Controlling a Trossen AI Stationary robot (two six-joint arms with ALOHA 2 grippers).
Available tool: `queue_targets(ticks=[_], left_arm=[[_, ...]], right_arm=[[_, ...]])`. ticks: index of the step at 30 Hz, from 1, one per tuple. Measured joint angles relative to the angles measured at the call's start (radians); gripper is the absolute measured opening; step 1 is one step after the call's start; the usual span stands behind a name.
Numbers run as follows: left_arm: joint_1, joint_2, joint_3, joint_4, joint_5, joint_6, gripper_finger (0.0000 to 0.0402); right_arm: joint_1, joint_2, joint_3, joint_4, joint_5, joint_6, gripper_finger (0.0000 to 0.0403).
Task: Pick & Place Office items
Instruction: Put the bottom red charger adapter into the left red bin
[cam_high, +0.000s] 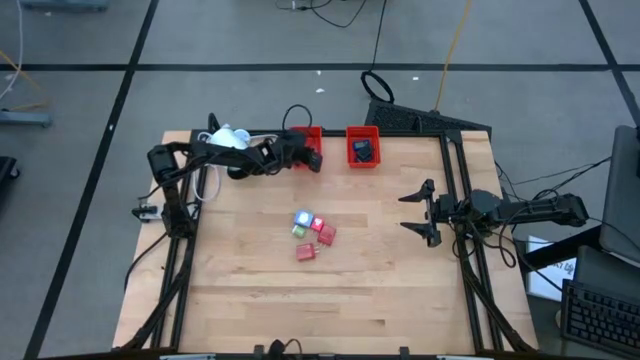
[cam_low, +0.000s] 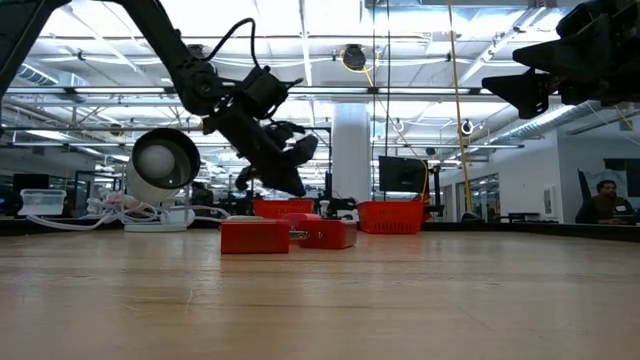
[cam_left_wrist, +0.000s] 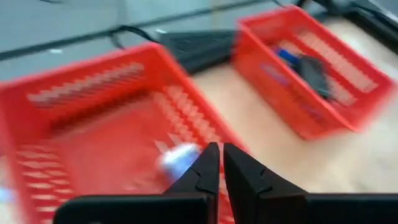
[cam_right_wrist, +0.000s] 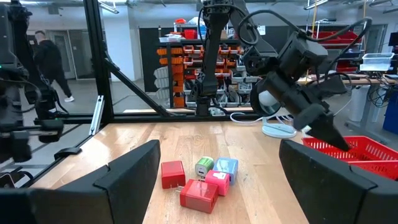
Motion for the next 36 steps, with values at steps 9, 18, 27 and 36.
queue_targets(ticks=[9,18,27,36], left_arm=[[-0.041,-0.102,-0.001,-0.013,0.128,0.098,0.0010],[-0.141,-0.277,0.000,-0.056,0.149,0.163,0.0003],[-0.323,-0.422,0.000,-0.156,0.149,0.251,0.0005],[-0.531,-0.491,0.000,-0.180,0.148,0.320,0.0014]], right_arm=[[0.000,0.000,0.000,0.002,0.000,0.000,0.0320],[0.000,0.000,0.000,0.004,0.000,0.000,0.0320],[0.000,0.000,0.000,0.004,0.000,0.000,0.0320],[0.000,0.000,0.000,0.003,0.000,0.000,0.0320]])
